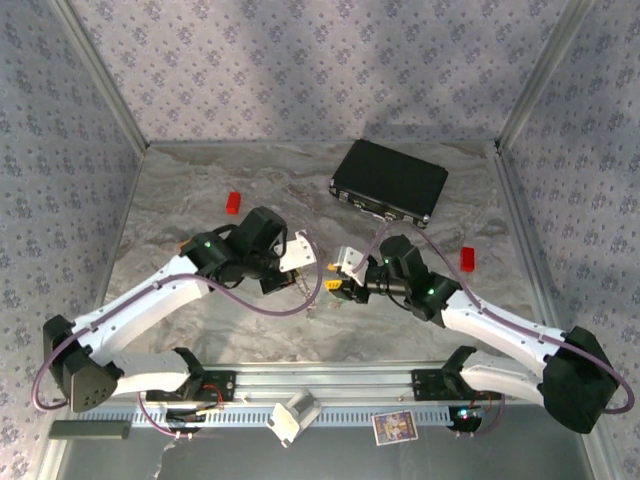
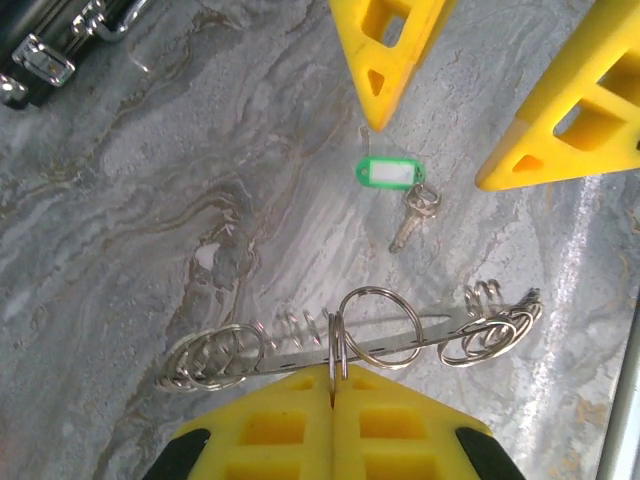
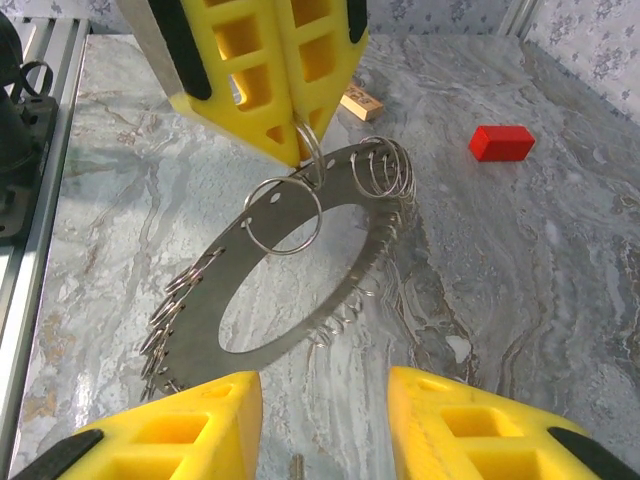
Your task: Put the keys on the keyring
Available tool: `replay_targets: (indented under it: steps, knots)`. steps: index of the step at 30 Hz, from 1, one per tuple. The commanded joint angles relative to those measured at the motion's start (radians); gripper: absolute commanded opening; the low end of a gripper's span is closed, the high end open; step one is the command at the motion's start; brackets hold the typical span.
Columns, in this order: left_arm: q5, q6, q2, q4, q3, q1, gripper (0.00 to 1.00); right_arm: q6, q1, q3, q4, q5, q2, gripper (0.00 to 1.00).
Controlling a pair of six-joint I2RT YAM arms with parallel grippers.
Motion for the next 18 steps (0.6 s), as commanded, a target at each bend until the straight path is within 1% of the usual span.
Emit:
replay_targets:
  steps: [1,4,7,8,9,12,14,15,17,18]
  knots:
    - [0.035,-0.009,-0.005,-0.089,0.041,-0.003,0.0,0.029,-0.013,-0.005,0.058,-0.009,-0.025,0.38]
    - [0.055,0.055,-0.048,0.016,-0.024,-0.002,0.0,0.027,-0.035,-0.028,0.12,-0.034,-0.037,0.38]
    - [0.096,0.135,-0.115,0.162,-0.129,0.001,0.0,0.033,-0.057,-0.057,0.218,-0.076,-0.045,0.38]
    - [0.105,0.151,-0.134,0.212,-0.164,0.005,0.0,0.016,-0.052,-0.056,0.227,-0.085,-0.042,0.38]
    - [0.113,0.158,-0.146,0.246,-0.186,0.01,0.0,-0.009,-0.044,-0.043,0.21,-0.086,-0.037,0.38]
    - [0.148,0.179,-0.164,0.299,-0.225,0.029,0.0,-0.136,0.001,0.021,0.071,-0.046,-0.012,0.37]
    - [0.162,0.193,-0.174,0.319,-0.245,0.032,0.0,-0.181,0.016,0.043,0.031,-0.022,-0.002,0.36]
    - [0.171,0.201,-0.18,0.323,-0.252,0.032,0.0,-0.192,0.018,0.046,0.029,-0.014,-0.003,0.35]
    - [0.201,0.214,-0.197,0.331,-0.266,0.031,0.0,-0.223,0.027,0.054,0.018,0.012,0.001,0.26]
    - [0.211,0.217,-0.206,0.338,-0.274,0.032,0.0,-0.236,0.033,0.063,0.003,0.017,0.003,0.24]
